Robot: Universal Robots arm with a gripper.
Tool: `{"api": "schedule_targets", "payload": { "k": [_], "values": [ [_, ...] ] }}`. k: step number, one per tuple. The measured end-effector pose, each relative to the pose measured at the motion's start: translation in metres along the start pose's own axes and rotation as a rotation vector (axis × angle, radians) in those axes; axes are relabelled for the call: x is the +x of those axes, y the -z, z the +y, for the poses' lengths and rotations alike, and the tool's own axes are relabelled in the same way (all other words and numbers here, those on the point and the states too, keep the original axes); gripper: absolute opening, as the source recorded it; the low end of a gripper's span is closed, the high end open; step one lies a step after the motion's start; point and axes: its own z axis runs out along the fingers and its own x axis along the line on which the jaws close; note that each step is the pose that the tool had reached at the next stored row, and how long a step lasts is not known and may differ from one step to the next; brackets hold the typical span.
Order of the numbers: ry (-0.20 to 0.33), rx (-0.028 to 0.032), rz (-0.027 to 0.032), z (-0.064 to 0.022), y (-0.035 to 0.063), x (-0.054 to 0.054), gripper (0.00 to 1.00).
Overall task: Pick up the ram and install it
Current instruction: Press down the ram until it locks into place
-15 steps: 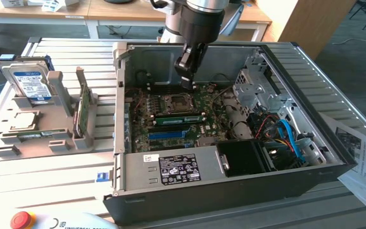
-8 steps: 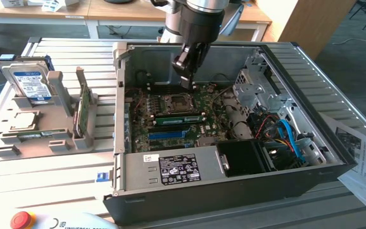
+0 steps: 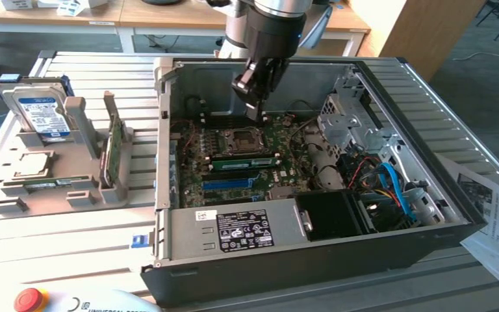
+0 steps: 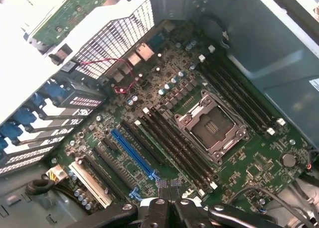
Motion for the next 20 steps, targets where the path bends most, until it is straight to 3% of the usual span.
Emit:
{"api": "schedule_targets", "payload": {
  "k": [20],
  "values": [
    [-0.249, -0.0150, -0.0069, 0.0000, 0.0000, 0.0000, 0.11]
  ]
}}
